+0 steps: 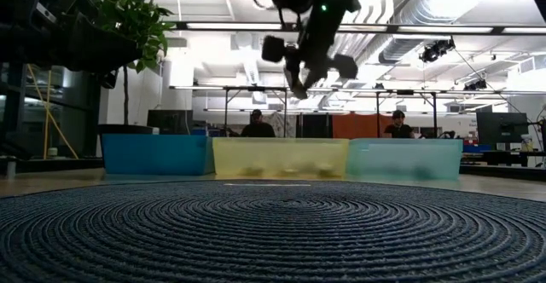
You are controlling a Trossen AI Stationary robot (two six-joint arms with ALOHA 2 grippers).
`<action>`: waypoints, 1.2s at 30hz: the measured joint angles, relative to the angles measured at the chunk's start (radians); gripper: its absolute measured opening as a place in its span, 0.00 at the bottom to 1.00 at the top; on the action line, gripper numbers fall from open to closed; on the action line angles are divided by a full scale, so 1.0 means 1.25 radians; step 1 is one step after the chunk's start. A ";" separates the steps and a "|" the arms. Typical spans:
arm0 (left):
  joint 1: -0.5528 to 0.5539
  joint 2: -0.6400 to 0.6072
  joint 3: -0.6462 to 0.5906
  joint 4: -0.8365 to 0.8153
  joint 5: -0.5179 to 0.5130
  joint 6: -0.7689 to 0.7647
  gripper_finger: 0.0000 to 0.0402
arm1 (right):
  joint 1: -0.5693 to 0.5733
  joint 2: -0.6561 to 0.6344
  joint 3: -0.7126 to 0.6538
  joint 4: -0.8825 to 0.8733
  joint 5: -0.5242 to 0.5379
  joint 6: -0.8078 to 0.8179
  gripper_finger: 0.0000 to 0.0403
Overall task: Pick and place Granola Bars by type
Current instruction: Put the yellow granola bar into the yellow bin, then return to Home Position
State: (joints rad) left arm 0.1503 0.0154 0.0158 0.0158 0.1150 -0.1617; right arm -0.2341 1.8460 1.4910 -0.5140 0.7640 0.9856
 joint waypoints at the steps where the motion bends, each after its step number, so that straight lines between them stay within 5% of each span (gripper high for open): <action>1: 0.000 0.000 0.000 0.000 0.000 0.000 0.21 | -0.006 0.005 0.000 -0.019 -0.021 0.020 0.18; 12: 0.000 0.000 0.000 0.000 -0.002 0.000 0.21 | -0.018 0.084 0.000 -0.187 -0.149 0.221 0.18; 24: 0.000 0.000 0.000 0.000 -0.002 0.000 0.21 | -0.018 0.121 0.000 -0.221 -0.178 0.275 0.19; 36: 0.000 0.000 0.000 0.000 -0.002 0.000 0.21 | -0.021 0.123 0.000 -0.256 -0.195 0.288 0.36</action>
State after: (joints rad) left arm 0.1503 0.0153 0.0156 0.0155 0.1131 -0.1618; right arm -0.2600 1.9991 1.4910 -0.8340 0.5200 1.3459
